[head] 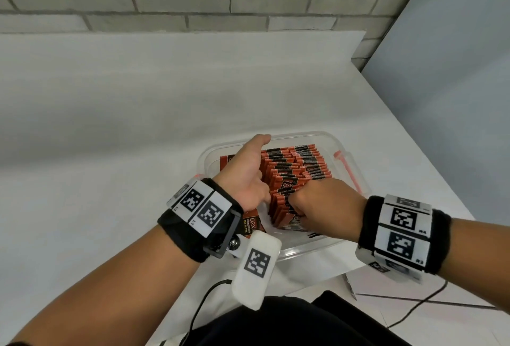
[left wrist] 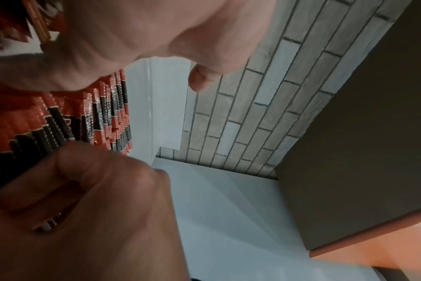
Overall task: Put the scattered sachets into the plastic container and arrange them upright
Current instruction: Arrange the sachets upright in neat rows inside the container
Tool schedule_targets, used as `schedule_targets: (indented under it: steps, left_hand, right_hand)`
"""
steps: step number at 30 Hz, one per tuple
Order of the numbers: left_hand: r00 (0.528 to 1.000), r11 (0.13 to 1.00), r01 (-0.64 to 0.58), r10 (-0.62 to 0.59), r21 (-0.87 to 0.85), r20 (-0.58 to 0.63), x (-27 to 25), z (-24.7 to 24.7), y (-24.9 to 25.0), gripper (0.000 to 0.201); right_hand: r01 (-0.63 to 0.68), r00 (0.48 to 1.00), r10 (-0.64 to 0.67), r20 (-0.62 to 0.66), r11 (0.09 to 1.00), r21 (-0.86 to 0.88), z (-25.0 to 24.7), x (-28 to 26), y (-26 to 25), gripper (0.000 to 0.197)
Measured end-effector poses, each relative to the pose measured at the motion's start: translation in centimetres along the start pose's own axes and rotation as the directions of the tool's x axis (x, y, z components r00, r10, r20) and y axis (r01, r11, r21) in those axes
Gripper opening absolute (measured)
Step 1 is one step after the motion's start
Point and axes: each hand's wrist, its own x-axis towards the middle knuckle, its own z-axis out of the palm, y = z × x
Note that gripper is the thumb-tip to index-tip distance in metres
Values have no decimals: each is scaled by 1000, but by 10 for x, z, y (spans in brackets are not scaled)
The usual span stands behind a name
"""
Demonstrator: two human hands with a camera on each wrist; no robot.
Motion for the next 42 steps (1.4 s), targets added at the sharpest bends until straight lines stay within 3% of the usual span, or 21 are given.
schedule_targets:
  steps: [3,7,15,18,24,34,42]
  left_hand:
    - [1000,1000,20,-20,-2,1,1,-2,0,59]
    - [998,998,57,-57,4,2,5,-5,-3,43]
    - [998,999,32,-32,15,46,14,-8,-5,60]
    - [998,999,32,-33,20,49,14,-9,-4,56]
    - [998,999,38,-39,14,59,11,-7,-4,27]
    - [998,998,19,-22,52,55,6,-9,-8,28]
    - [996,1000,15,-15,5,87,3,-6,-14,23]
  right_hand:
    - [30,999,-29,20,999,-46,3,3,-3,14]
    - [38,999,-36,37,997,-66,6,5,-4,18]
    - [52,999,-52,0,997,-57,11,5,-4,18]
    - [61,998,-61,4,997,-53,13,5,-4,21]
    - [53,998,-53,16,998,-36,12,7,-1,16]
    - [33,999,-33,1,999,16,11,5,1,16]
    - [22,1000,-22,11,999,-41,14,8,-1,19]
